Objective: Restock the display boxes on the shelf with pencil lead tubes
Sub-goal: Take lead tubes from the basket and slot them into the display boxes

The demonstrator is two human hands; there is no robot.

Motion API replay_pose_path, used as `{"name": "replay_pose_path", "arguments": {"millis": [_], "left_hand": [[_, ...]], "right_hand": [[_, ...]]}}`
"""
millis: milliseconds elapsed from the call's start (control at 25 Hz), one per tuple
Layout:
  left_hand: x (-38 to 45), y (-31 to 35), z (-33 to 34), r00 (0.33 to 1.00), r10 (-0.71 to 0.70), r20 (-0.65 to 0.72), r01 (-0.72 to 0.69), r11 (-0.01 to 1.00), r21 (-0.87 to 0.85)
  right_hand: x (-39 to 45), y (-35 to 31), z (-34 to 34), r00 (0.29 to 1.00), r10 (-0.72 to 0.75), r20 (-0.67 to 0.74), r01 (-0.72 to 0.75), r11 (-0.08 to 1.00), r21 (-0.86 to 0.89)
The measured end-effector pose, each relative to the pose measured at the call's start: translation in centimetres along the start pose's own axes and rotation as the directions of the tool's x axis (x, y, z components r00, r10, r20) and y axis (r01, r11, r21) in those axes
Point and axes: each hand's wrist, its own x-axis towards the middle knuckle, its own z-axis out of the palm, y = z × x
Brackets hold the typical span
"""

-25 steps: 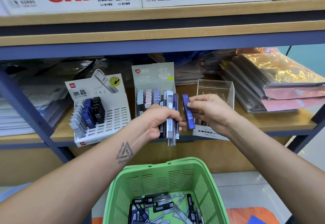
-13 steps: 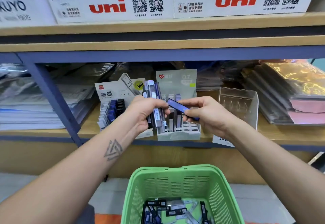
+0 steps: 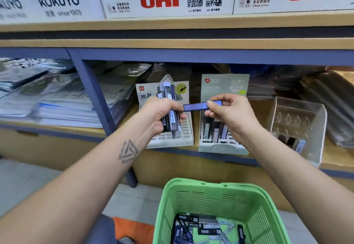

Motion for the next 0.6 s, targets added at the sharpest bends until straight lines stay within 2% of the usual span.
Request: {"name": "replay_pose_path", "arguments": {"millis": [200, 400, 600], "left_hand": [[0.6, 1.9, -5.6, 0.996, -0.027, -0.088, 0.026, 0.999, -0.019], [0.6, 2.7, -8.8, 0.995, -0.079, -0.065, 0.081, 0.997, 0.020], [0.0, 2.9, -10.6, 0.993, -0.114, -0.033, 0.116, 0.992, 0.055]], "right_hand": [[0.7, 0.7, 4.2, 0.995, -0.056, 0.078, 0.074, 0.964, -0.255], [1.4, 2.1, 7.0, 0.969, -0.183, 0.166, 0.244, 0.821, -0.516], [1.7, 3.1, 11.0, 0.911, -0.284, 0.298, 0.410, 0.693, -0.593]]}}
